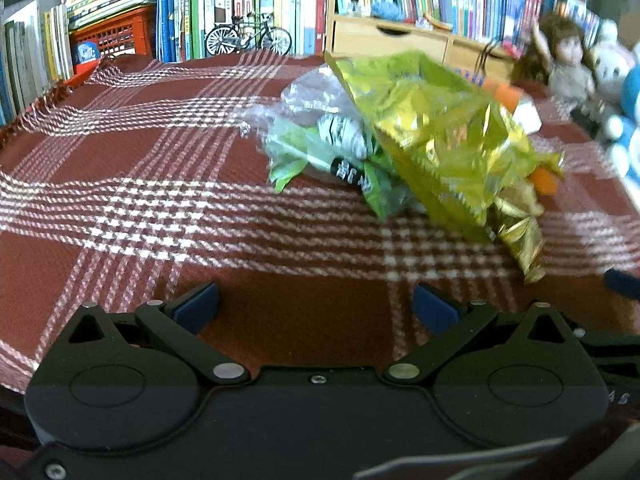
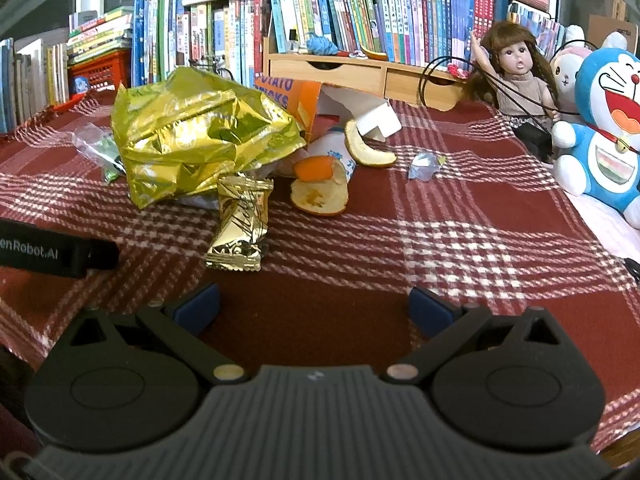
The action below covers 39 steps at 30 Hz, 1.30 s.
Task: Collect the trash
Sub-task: 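Grasp the gold foil bag with the left tool while the right tool grasps the gold candy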
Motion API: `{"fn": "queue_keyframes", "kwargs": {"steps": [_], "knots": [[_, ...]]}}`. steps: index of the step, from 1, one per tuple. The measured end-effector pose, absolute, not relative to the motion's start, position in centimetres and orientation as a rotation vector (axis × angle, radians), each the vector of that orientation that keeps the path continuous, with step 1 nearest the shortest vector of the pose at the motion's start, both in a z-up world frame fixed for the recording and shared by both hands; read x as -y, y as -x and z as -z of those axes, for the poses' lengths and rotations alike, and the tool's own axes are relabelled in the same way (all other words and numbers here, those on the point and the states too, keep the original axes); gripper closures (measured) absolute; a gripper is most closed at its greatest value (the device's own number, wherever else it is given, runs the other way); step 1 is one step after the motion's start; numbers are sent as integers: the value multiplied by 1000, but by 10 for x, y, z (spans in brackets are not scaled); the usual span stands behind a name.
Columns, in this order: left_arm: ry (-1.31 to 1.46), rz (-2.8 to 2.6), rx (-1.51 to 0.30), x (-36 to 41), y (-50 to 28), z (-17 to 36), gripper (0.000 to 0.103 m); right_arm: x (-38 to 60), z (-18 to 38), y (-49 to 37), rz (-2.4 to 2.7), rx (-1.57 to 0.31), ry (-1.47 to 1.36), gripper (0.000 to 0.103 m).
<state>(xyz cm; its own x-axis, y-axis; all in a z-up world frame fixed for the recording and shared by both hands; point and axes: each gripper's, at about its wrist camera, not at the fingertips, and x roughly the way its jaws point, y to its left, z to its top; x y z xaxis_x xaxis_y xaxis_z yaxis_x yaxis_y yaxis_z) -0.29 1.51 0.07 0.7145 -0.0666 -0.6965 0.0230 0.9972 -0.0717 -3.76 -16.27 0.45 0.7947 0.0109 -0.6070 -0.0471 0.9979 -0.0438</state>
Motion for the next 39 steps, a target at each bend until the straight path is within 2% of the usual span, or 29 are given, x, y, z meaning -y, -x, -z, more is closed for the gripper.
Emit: {"fn": "queue_keyframes", "kwargs": {"steps": [12, 18, 22, 23, 24, 25, 26, 27, 28, 34, 39], "knots": [[233, 253, -623, -33, 7, -53, 0, 171, -25, 46, -184, -535, 11, 0], [323, 260, -680, -20, -32, -47, 0, 156, -17, 29, -244, -538, 0, 12], [389, 235, -702, -14, -60, -34, 14, 150, -11, 18, -240, -545, -10, 26], [413, 223, -696, -13, -67, -30, 19, 149, -9, 16, -235, -549, -13, 36], [440, 217, -690, -13, -72, -27, 21, 149, -7, 14, -230, -557, -18, 43], [459, 207, -691, -13, -76, -25, 30, 149, -6, 12, -218, -564, -26, 53], [471, 194, -699, -13, -80, -24, 44, 149, -5, 11, -206, -570, -33, 62], [473, 181, -706, -12, -82, -23, 53, 150, -5, 11, -198, -573, -37, 66], [466, 173, -706, -12, -83, -25, 64, 150, -5, 11, -193, -572, -43, 67], [426, 192, -636, -13, -65, -44, 77, 154, -10, 15, -184, -556, -56, 68], [395, 196, -557, -17, -39, -61, 81, 155, -15, 22, -178, -532, -56, 69]]}}
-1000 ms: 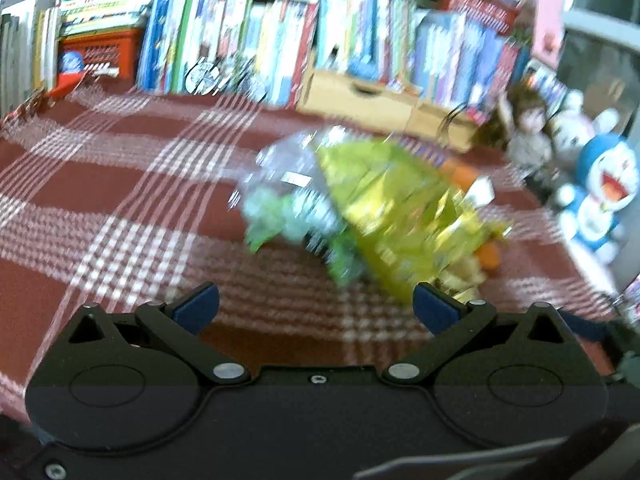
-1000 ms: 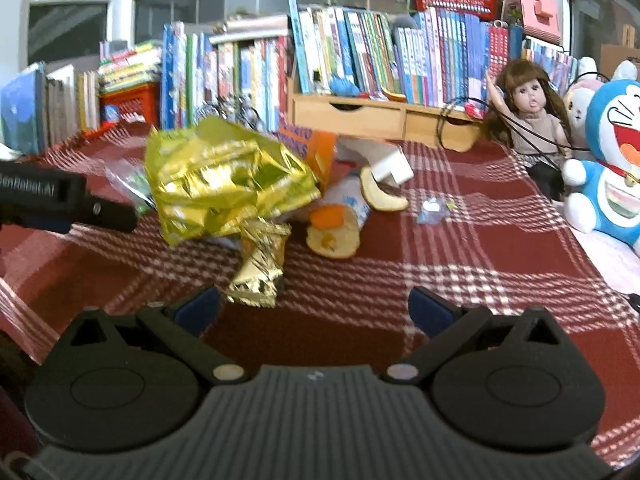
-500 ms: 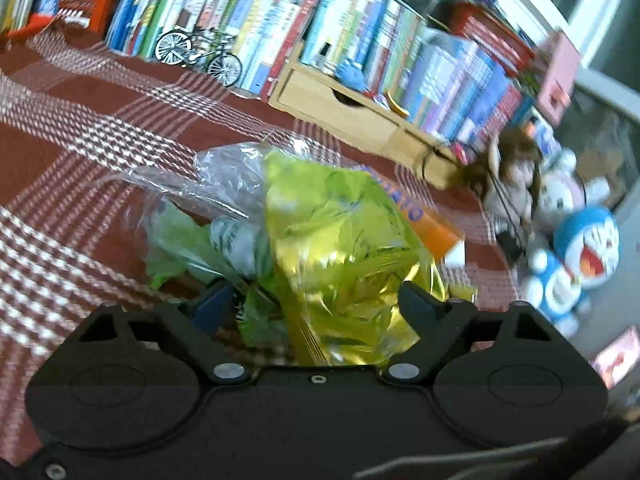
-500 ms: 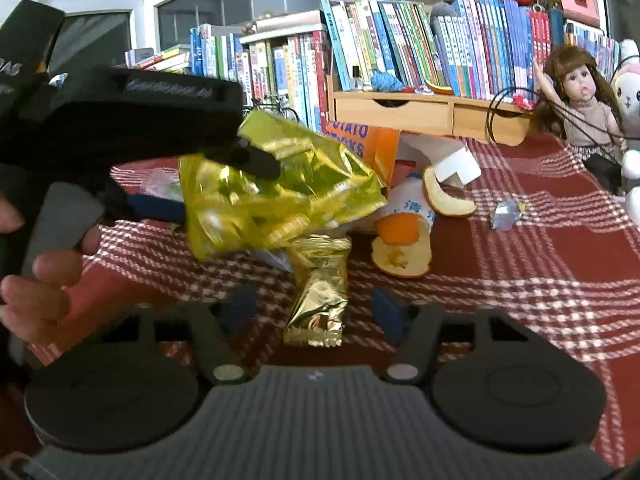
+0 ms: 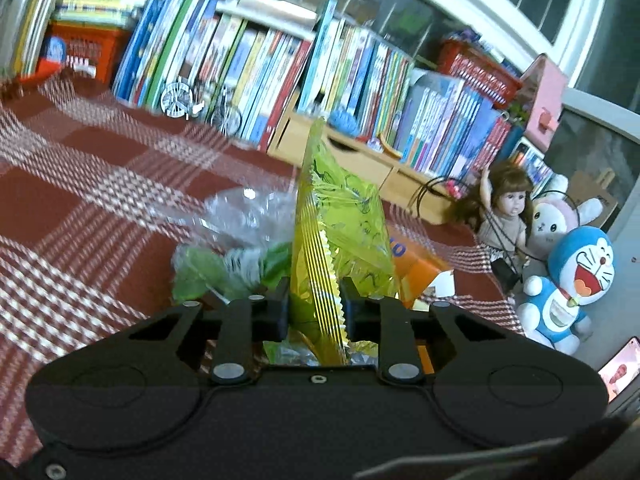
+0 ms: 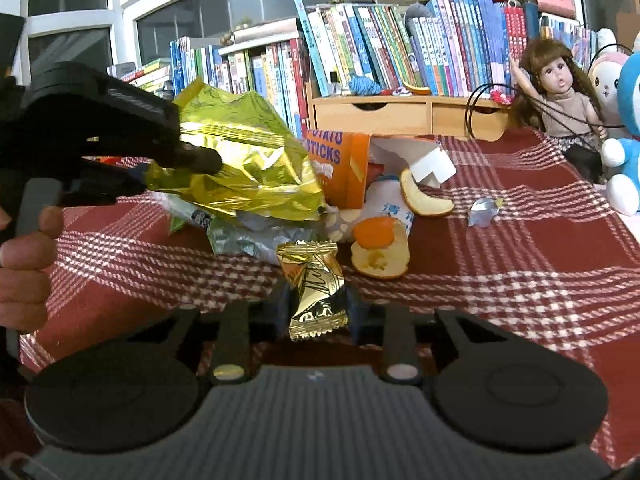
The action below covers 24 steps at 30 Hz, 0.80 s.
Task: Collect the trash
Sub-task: 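Grasp the gold foil bag with the left tool while the right tool grasps the gold candy, then carry both items down into the black trash bag and open both tools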
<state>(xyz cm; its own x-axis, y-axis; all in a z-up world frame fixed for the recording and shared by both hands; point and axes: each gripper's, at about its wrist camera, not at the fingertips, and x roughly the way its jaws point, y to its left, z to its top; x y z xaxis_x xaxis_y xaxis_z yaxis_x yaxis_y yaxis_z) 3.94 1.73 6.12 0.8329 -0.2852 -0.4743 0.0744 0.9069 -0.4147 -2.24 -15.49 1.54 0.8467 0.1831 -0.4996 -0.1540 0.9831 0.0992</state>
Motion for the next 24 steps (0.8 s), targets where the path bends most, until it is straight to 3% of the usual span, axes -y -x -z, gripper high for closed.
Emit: {"fn": "queue_keyframes", "kwargs": {"steps": [13, 24], "knots": [[343, 245, -415, -51, 49, -93, 83, 155, -28, 53, -175, -478, -60, 70], [260, 231, -464, -65, 152, -77, 82, 146, -31, 114, -252, -511, -68, 70]]}}
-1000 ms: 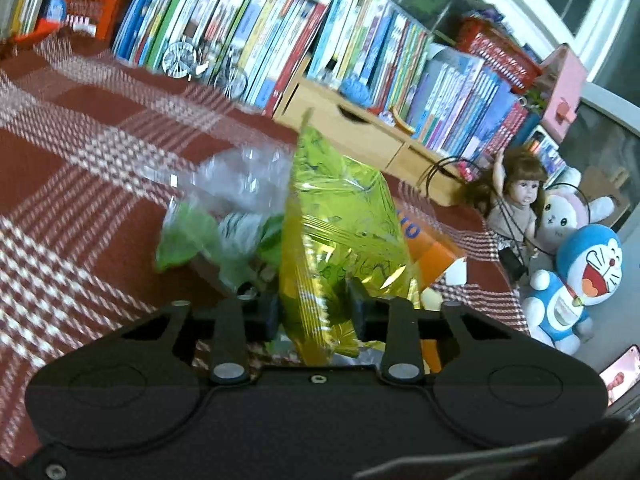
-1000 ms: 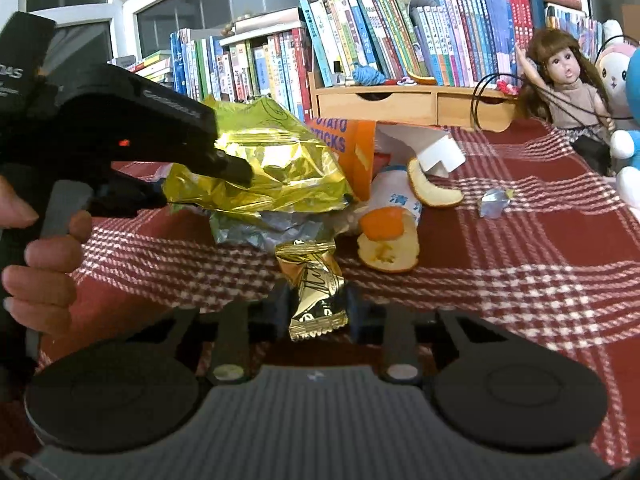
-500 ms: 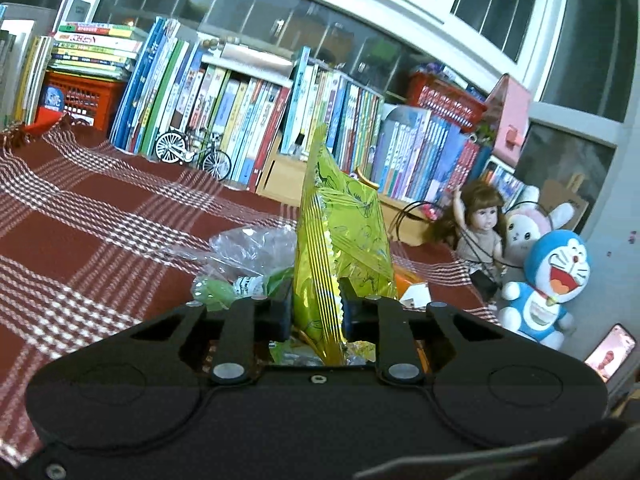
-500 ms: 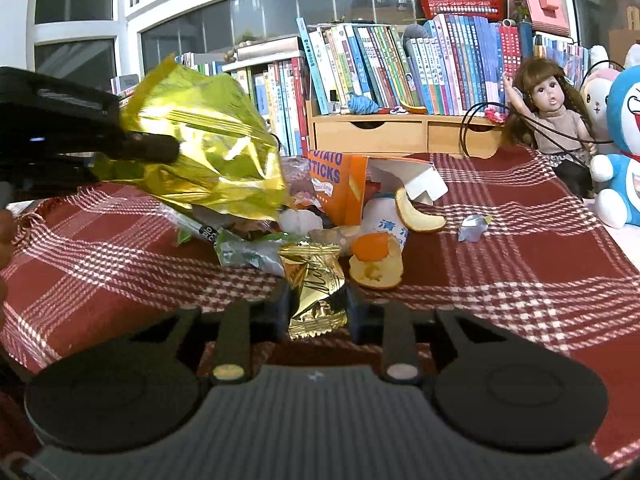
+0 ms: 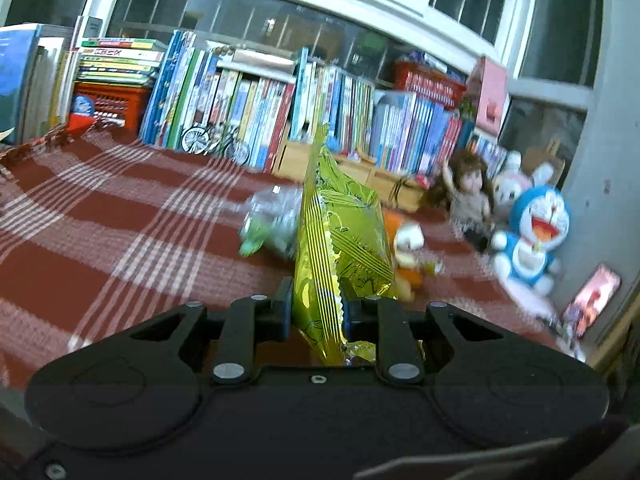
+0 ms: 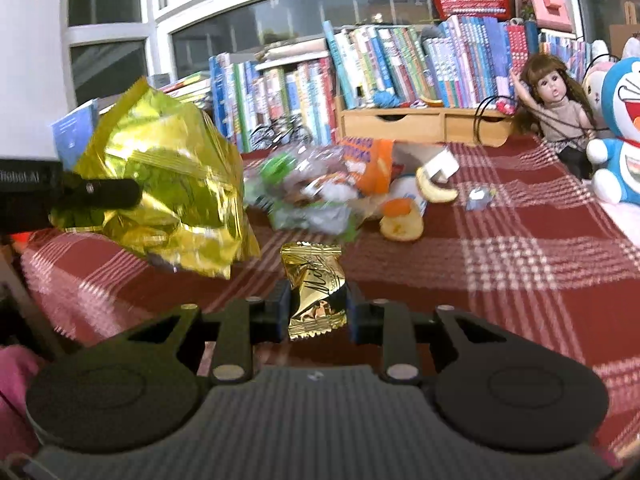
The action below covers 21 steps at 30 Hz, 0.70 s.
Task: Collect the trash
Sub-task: 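Carry both items down into the black trash bag and open both tools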
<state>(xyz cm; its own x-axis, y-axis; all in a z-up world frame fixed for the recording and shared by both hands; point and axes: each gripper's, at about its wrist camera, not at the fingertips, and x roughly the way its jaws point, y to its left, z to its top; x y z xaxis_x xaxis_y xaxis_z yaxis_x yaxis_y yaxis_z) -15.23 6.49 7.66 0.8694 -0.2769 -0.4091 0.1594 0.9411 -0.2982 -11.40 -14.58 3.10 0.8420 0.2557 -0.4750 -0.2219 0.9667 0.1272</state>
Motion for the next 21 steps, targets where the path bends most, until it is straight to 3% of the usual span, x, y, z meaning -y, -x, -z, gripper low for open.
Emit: {"fn": "queue_keyframes", "kwargs": {"steps": [10, 21], "knots": [[250, 251, -671, -59, 226, -35, 82, 131, -2, 159, -324, -654, -62, 70], [184, 223, -857, -48, 244, 0, 82, 121, 54, 165, -350, -847, -73, 70]]}}
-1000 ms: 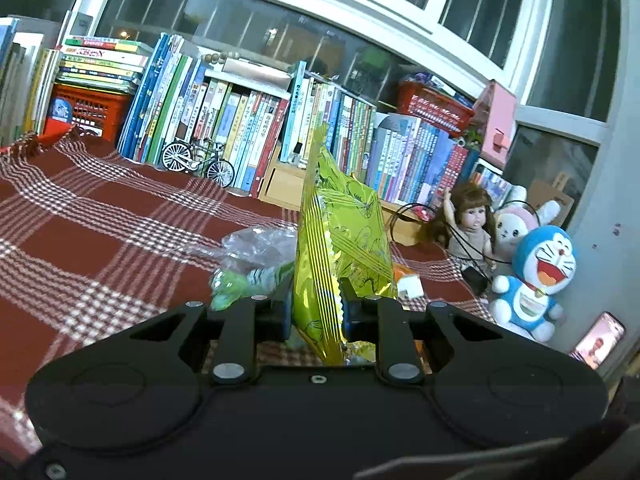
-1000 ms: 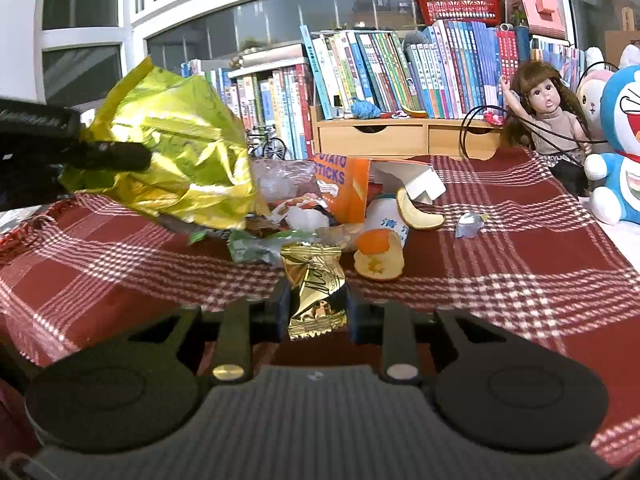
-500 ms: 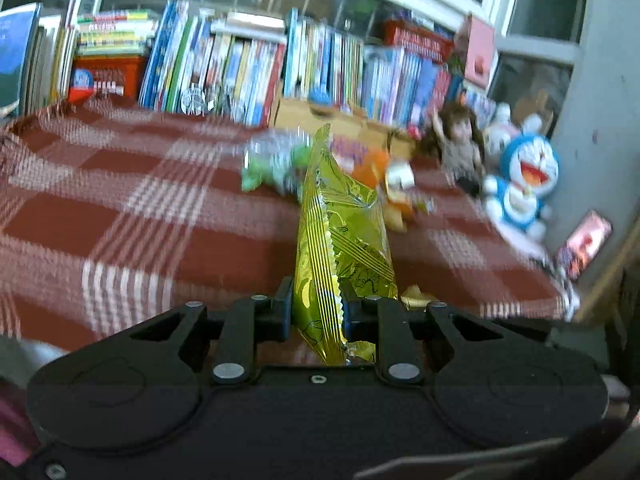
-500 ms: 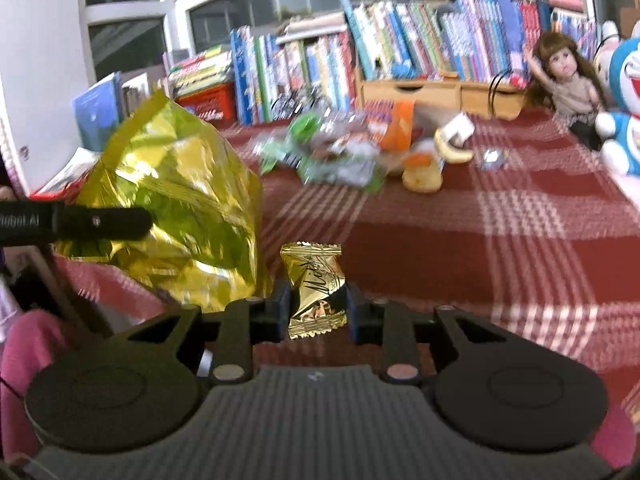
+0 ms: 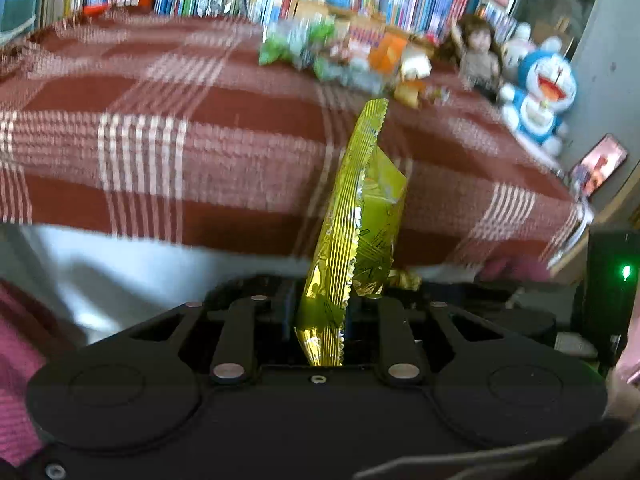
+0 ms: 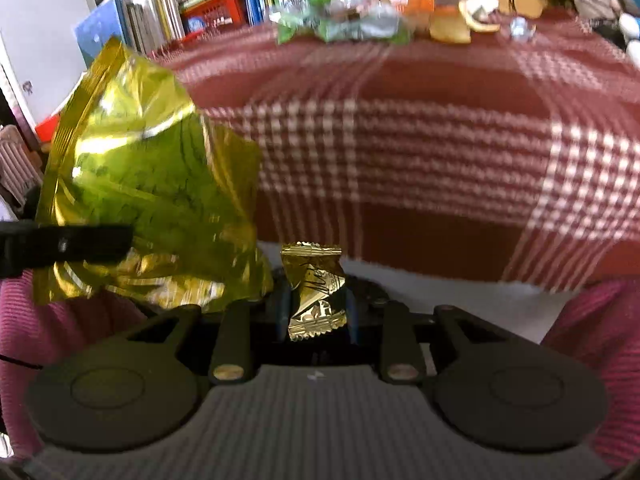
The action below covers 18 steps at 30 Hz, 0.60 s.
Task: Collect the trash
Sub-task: 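Carry both items down into the black trash bag and open both tools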
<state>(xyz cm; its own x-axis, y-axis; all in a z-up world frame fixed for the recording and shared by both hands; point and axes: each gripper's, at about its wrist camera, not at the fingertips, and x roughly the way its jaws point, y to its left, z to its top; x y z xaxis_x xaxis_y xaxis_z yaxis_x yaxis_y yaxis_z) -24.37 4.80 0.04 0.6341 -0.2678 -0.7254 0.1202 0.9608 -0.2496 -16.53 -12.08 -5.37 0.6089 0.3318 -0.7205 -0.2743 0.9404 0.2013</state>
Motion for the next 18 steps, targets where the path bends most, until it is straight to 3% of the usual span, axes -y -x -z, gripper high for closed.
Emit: {"fn": "queue_keyframes", "kwargs": {"steps": [9, 18], "knots": [[141, 160, -1047, -40, 210, 54, 82, 120, 86, 159, -327, -937, -81, 69], [128, 142, -1090, -34, 190, 78, 80, 119, 95, 149, -323, -956, -75, 68]]}}
